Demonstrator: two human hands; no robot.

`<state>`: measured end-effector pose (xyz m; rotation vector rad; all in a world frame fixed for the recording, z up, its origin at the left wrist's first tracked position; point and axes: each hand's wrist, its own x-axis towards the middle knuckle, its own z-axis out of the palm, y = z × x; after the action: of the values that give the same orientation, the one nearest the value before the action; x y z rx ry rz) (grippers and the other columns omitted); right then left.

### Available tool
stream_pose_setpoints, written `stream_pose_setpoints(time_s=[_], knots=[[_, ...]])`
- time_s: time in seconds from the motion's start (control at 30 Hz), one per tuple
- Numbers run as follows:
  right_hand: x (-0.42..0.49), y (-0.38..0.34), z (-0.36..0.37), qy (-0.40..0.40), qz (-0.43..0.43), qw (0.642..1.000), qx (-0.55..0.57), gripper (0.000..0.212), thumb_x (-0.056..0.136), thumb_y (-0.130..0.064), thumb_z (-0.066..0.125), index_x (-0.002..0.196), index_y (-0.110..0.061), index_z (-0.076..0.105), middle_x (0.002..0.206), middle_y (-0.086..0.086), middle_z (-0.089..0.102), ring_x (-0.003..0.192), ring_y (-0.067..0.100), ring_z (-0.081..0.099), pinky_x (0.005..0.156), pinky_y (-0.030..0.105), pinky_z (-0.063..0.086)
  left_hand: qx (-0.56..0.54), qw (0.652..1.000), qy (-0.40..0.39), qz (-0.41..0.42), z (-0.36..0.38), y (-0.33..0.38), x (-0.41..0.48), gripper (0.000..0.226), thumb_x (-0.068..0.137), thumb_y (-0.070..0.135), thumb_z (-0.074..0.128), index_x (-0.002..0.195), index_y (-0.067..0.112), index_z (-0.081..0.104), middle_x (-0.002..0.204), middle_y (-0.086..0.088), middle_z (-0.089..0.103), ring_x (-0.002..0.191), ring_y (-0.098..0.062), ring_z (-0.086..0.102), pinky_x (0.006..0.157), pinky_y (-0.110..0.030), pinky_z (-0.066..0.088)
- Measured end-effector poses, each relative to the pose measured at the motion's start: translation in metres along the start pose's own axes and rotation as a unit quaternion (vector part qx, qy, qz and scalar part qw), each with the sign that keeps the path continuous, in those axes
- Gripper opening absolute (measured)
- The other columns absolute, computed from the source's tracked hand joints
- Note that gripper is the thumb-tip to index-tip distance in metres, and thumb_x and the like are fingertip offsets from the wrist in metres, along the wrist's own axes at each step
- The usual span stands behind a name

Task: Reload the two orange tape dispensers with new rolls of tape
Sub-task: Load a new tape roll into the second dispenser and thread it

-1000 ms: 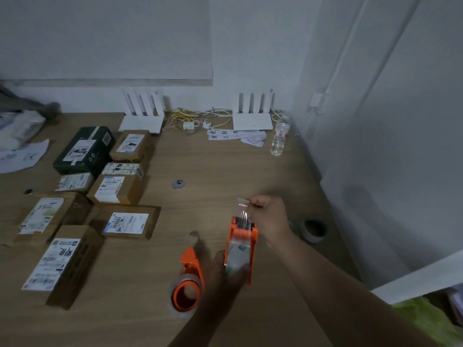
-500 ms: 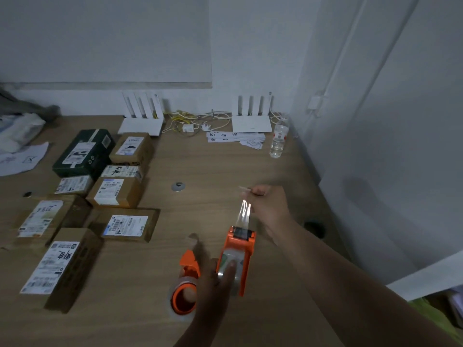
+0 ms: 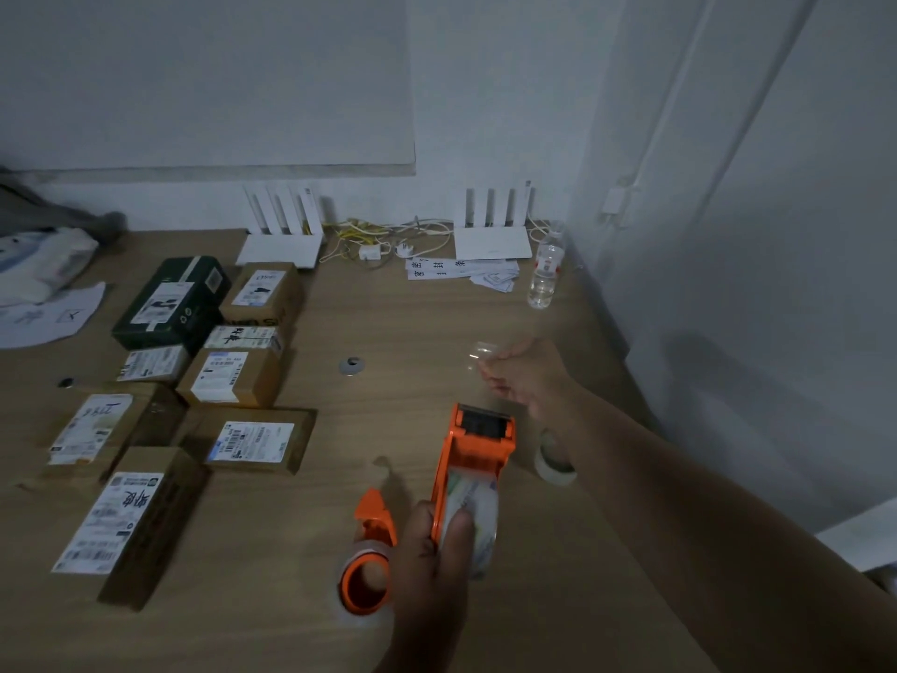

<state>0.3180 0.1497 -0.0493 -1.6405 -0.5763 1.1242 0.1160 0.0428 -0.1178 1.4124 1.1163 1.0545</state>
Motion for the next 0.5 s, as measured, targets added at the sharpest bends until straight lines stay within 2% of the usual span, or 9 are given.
stream_pose_setpoints(time_s=[0.1,0.17,0.23,0.27,0.33,0.4,0.43,0.5], knots=[[0.002,0.008,-0.001,-0.010,0.036,0.999,0.006,0.022,0.088,0.008,0.060,0.068,-0.002,0.061,0.056,0.008,0.052,0.051,0.013,0.047,0.043,0.017,0.040,0.003,1.000,0.006,0.010,-0.001,0.001,-0.001,0.026,0.077,0.046,0.057,0.078,0.020,0.064,0.071,-0.017,0.064,0.059,-0.027,0.063,0.051,-0.034,0.052],[0.006,0.017,-0.001,0.006,0.047,0.999,-0.004,0.004,0.081,0.007,0.069,0.077,0.008,0.067,0.067,0.015,0.064,0.062,0.022,0.060,0.058,0.027,0.053,-0.001,1.000,0.006,0.017,-0.001,0.003,-0.001,0.027,0.077,0.046,0.057,0.077,0.020,0.064,0.072,-0.015,0.065,0.055,-0.016,0.062,0.049,-0.025,0.049],[0.007,0.024,-0.001,0.026,0.068,0.997,-0.010,0.026,0.074,0.002,0.077,0.096,0.012,0.068,0.087,0.020,0.070,0.076,0.026,0.067,0.076,0.038,0.057,-0.008,1.000,0.007,0.017,-0.001,0.004,-0.002,0.029,0.076,0.046,0.057,0.074,0.018,0.064,0.071,-0.014,0.065,0.052,-0.009,0.060,0.046,-0.020,0.047],[0.006,0.027,0.000,0.025,0.083,0.996,-0.010,0.031,0.074,0.000,0.079,0.101,0.010,0.068,0.091,0.019,0.071,0.078,0.024,0.067,0.077,0.037,0.057,-0.012,1.000,0.007,0.019,-0.001,0.004,-0.002,0.030,0.076,0.045,0.057,0.072,0.017,0.064,0.069,-0.014,0.064,0.051,-0.008,0.060,0.045,-0.019,0.047],[0.006,0.033,-0.001,0.010,0.105,0.994,-0.026,0.029,0.075,-0.005,0.079,0.099,0.007,0.069,0.089,0.015,0.071,0.073,0.019,0.068,0.067,0.029,0.058,-0.004,1.000,0.005,0.025,-0.002,0.003,-0.003,0.030,0.076,0.045,0.056,0.070,0.016,0.063,0.066,-0.012,0.063,0.050,-0.007,0.058,0.045,-0.018,0.045],[0.003,0.036,-0.001,-0.009,0.121,0.992,-0.033,0.012,0.080,-0.007,0.076,0.081,0.002,0.068,0.073,0.009,0.067,0.051,0.009,0.065,0.045,0.018,0.052,0.009,0.999,0.009,0.029,-0.003,0.001,-0.003,0.030,0.075,0.046,0.055,0.067,0.017,0.062,0.062,-0.004,0.064,0.049,-0.002,0.056,0.046,-0.015,0.043],[0.003,0.039,-0.002,-0.012,0.123,0.992,-0.036,0.013,0.082,-0.007,0.074,0.073,-0.002,0.065,0.065,0.006,0.064,0.041,0.006,0.061,0.036,0.015,0.046,0.015,0.999,0.011,0.030,-0.004,0.001,-0.003,0.030,0.075,0.046,0.055,0.066,0.018,0.061,0.062,-0.001,0.064,0.048,-0.001,0.055,0.045,-0.013,0.042],[0.001,0.045,-0.004,-0.007,0.123,0.992,-0.022,0.023,0.086,-0.004,0.068,0.064,-0.007,0.060,0.049,0.003,0.061,0.031,0.004,0.055,0.031,0.015,0.043,0.016,0.999,0.015,0.027,-0.003,0.000,-0.003,0.032,0.074,0.047,0.054,0.066,0.017,0.061,0.065,-0.002,0.066,0.048,-0.002,0.055,0.045,-0.015,0.043]])
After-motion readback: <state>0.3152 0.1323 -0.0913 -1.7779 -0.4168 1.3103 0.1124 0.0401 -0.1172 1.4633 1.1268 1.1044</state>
